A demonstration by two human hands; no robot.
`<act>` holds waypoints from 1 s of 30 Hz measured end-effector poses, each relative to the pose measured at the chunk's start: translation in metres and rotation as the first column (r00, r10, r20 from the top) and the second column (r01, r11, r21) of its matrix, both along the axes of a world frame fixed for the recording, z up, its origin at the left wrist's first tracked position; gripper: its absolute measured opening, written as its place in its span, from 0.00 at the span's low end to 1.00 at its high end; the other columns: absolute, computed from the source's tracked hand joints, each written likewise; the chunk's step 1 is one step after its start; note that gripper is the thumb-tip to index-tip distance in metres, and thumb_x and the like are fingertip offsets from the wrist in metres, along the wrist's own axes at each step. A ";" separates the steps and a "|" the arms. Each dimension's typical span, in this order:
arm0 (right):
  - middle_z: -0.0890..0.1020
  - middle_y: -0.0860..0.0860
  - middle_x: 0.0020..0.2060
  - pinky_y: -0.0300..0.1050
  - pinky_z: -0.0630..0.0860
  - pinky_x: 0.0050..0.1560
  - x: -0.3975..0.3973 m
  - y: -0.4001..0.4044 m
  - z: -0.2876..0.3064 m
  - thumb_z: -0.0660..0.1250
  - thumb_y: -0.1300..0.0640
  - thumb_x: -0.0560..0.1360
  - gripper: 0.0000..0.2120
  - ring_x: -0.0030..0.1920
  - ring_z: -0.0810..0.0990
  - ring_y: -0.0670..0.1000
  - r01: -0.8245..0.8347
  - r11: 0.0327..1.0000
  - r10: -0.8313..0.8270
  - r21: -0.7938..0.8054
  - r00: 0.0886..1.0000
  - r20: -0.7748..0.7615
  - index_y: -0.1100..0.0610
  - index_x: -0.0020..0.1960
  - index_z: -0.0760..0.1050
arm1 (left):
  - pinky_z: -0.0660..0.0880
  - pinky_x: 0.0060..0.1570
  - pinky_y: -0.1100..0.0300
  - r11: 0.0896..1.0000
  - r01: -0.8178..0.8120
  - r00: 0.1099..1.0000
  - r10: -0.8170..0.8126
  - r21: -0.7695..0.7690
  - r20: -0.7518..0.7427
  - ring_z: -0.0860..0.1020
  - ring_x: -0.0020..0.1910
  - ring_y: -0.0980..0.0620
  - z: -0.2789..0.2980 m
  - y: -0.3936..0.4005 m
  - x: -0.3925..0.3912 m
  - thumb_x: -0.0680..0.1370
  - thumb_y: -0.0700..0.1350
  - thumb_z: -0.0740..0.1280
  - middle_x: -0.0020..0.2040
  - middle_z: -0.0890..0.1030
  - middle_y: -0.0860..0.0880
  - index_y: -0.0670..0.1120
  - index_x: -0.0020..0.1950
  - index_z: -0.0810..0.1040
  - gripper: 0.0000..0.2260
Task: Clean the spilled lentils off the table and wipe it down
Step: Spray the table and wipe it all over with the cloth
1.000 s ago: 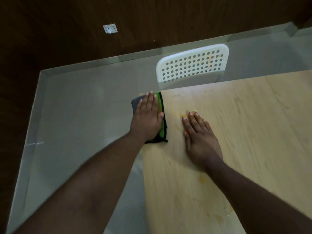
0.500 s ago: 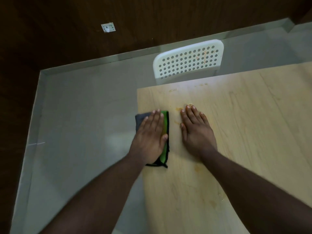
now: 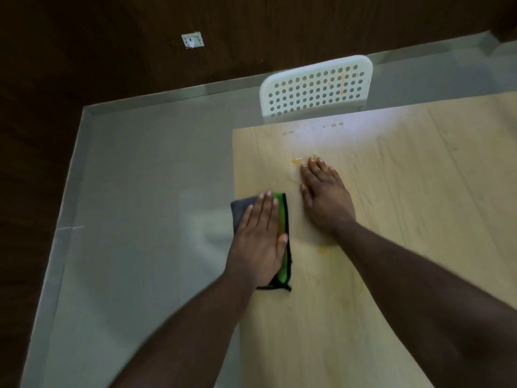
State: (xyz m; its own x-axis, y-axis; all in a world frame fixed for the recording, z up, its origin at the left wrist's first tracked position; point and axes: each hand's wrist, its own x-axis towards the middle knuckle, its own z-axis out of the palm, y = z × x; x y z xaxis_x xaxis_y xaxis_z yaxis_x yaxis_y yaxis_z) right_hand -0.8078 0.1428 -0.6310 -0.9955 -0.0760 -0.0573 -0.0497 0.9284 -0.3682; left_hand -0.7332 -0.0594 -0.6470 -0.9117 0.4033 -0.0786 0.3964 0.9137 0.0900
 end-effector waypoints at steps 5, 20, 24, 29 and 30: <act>0.58 0.50 0.84 0.49 0.51 0.84 0.062 0.014 0.001 0.54 0.47 0.87 0.27 0.84 0.52 0.49 -0.060 0.998 0.060 -0.010 0.998 0.017 0.52 0.84 0.59 | 0.51 0.83 0.45 1.000 0.021 1.000 -0.021 -0.007 -0.022 0.44 0.86 0.45 -0.001 -0.027 -0.006 0.87 0.55 0.47 0.86 0.46 0.41 0.39 0.86 0.47 0.31; 0.60 0.49 0.84 0.53 0.56 0.83 0.126 0.053 -0.007 0.48 0.45 0.86 0.27 0.84 0.53 0.50 -0.126 0.988 0.133 0.093 0.988 -0.072 0.49 0.84 0.60 | 0.49 0.83 0.46 0.998 -0.040 0.996 0.036 0.048 0.088 0.39 0.85 0.47 0.008 0.008 0.137 0.87 0.56 0.49 0.86 0.41 0.43 0.41 0.86 0.43 0.33; 0.59 0.50 0.84 0.53 0.54 0.83 0.128 0.050 -0.007 0.48 0.45 0.86 0.27 0.85 0.53 0.50 -0.124 0.987 0.132 0.098 0.988 -0.077 0.50 0.84 0.60 | 0.50 0.83 0.45 0.997 -0.063 0.998 0.062 0.041 0.033 0.42 0.86 0.47 -0.002 -0.013 0.124 0.86 0.55 0.49 0.87 0.45 0.43 0.40 0.86 0.46 0.33; 0.57 0.50 0.84 0.51 0.51 0.84 0.128 0.052 -0.017 0.45 0.45 0.86 0.28 0.85 0.51 0.50 -0.134 0.985 0.144 0.109 0.985 -0.094 0.50 0.85 0.58 | 0.48 0.83 0.44 0.966 -0.260 0.966 0.259 -0.019 -0.021 0.46 0.86 0.42 -0.007 0.011 0.054 0.85 0.56 0.42 0.86 0.48 0.38 0.37 0.85 0.48 0.33; 0.57 0.50 0.84 0.51 0.51 0.84 0.127 0.052 -0.017 0.45 0.45 0.86 0.28 0.85 0.51 0.50 -0.137 0.984 0.148 0.110 0.984 -0.098 0.50 0.85 0.58 | 0.48 0.83 0.44 0.962 -0.274 0.961 0.274 -0.012 -0.031 0.46 0.86 0.42 -0.008 0.019 0.050 0.85 0.56 0.42 0.86 0.48 0.38 0.37 0.85 0.48 0.34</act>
State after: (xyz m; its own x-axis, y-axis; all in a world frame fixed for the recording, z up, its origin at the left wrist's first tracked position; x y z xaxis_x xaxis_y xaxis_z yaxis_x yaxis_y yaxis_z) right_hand -0.6808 0.1950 -0.6482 -0.9758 -0.2163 0.0323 -0.2172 0.9417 -0.2569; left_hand -0.6836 -0.0400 -0.6547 -0.9891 0.1368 -0.0547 0.1331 0.9888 0.0669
